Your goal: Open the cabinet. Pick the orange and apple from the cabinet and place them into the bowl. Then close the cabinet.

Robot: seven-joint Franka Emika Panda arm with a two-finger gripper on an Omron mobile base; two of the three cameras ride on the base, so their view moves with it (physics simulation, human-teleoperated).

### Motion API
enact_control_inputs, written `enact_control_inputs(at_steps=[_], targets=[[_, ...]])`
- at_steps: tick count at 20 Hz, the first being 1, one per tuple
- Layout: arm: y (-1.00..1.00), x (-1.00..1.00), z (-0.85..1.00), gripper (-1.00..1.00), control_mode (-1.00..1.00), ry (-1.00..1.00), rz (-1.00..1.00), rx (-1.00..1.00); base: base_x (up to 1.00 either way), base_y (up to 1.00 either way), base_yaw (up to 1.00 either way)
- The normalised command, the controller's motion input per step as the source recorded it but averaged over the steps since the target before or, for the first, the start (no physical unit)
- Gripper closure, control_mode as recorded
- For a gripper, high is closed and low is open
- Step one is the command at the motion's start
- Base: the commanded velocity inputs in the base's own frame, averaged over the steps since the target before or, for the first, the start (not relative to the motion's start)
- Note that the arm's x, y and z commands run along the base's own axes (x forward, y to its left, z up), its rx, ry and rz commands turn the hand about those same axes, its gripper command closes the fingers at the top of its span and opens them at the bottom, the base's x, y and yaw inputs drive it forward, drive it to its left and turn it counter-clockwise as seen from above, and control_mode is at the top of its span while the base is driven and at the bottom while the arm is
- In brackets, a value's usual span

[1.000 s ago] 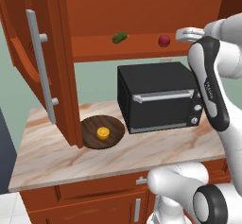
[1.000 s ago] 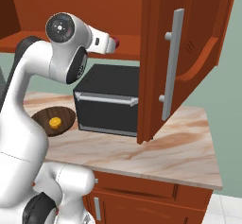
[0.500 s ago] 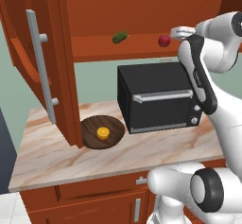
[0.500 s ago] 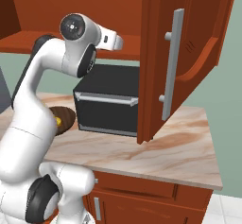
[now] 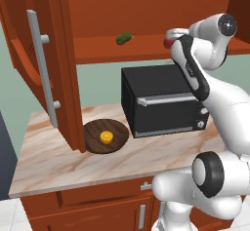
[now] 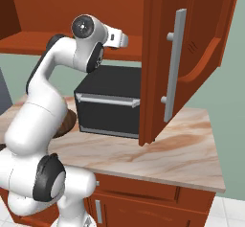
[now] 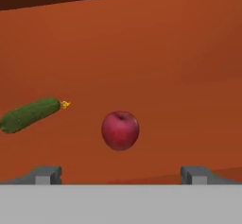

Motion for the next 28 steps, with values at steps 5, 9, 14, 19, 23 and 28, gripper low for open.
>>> enact_control_inputs(at_steps=[5,9,14,19,23,28], targets=[[0.00,0.59,-0.12,-1.00,-1.00,0.02,0.00,-0.04,0.00,0.00,0.00],[0.00,0.55,-0.12,-1.00,-1.00,0.07,0.00,-0.02,0.00,0.00,0.00],[0.00,0.55,-0.12,-1.00,-1.00,0.09,0.00,-0.01,0.00,0.00,0.00],[0.00,0.55,-0.19,-1.00,-1.00,0.09,0.00,-0.02,0.00,0.00,0.00],[0.00,0.40,-0.34,-1.00,-1.00,0.08,0.00,-0.04,0.00,0.00,0.00],[0.00,0.24,-0.41,1.00,-1.00,0.05,0.00,-0.07,0.00,0.00,0.00]])
